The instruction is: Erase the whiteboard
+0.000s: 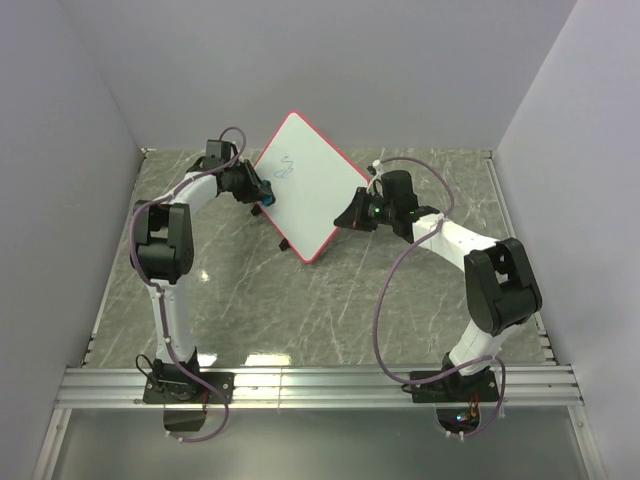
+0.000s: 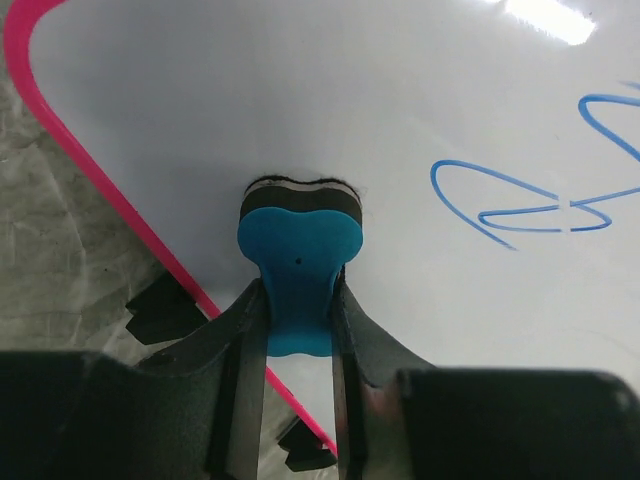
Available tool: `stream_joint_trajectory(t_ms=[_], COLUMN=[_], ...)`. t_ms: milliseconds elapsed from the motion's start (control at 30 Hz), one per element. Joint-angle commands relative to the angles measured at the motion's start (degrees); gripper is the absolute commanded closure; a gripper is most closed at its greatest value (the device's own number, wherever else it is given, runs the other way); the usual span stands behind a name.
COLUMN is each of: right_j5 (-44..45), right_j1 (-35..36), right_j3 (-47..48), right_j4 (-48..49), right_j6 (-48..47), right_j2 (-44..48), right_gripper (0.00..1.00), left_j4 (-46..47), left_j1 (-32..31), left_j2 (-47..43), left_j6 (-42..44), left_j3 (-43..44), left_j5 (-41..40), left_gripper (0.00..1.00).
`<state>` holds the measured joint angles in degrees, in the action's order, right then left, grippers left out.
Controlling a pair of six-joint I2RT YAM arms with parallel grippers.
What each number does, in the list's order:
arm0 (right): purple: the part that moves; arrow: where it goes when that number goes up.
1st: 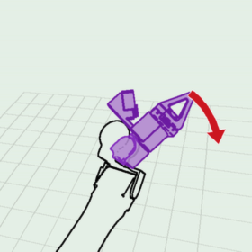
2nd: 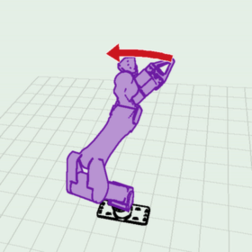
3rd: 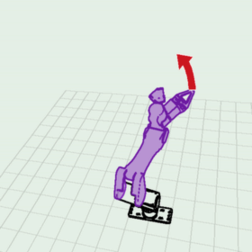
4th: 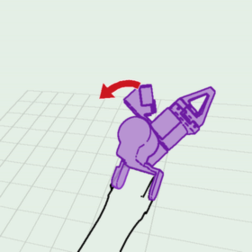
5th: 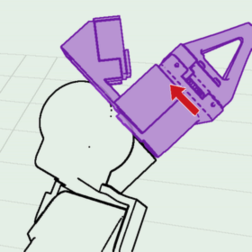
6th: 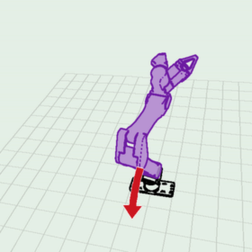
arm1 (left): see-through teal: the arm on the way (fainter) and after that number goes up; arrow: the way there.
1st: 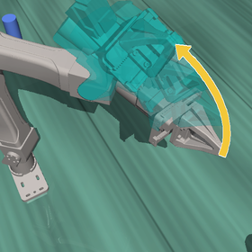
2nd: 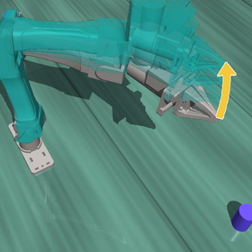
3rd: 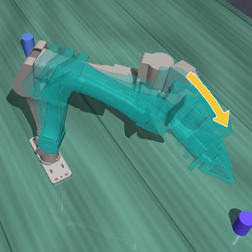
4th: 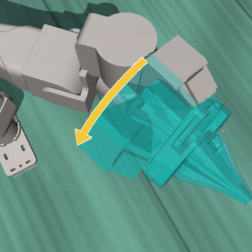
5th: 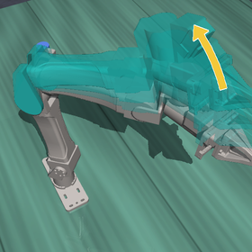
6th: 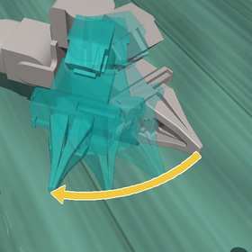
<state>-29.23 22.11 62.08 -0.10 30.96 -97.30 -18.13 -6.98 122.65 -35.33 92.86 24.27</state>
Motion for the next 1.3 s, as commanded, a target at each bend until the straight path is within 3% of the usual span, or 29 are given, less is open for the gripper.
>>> stream_joint_trajectory(t_ms=[0, 300, 533, 967, 1133, 1267], right_j5=[-5.3, -5.5, -5.4, -5.2, -5.4, -5.5], right_j1=[4.2, 4.3, 4.3, 4.2, 4.2, 4.2], right_j3=[-3.2, -2.8, -3.3, -4.0, -3.7, -3.7], right_j4=[-19.0, -19.2, -19.2, -19.0, -19.1, -19.1], right_j6=[-12.9, -13.1, -13.1, -13.2, -13.4, -13.4], right_j2=[-1.7, -2.1, -1.9, -1.1, -1.3, -1.5], right_gripper=[1.0, 1.0, 1.0, 1.0, 1.0, 1.0], left_j4=[-4.3, -6.7, -4.8, -9.1, -13.4, -13.3], left_j1=[-3.6, -13.0, -18.9, -5.0, -2.7, -2.4], left_j2=[5.8, 7.8, 8.2, 11.5, 14.8, 14.4], left_j6=[2.3, 5.3, 5.1, 4.9, 7.6, 8.5], left_j3=[0.8, 19.6, 26.3, 17.7, 19.9, 16.6], left_j5=[-2.5, 7.7, 14.5, 1.1, -2.1, -4.4], left_gripper=[1.0, 1.0, 1.0, 1.0, 1.0, 1.0])
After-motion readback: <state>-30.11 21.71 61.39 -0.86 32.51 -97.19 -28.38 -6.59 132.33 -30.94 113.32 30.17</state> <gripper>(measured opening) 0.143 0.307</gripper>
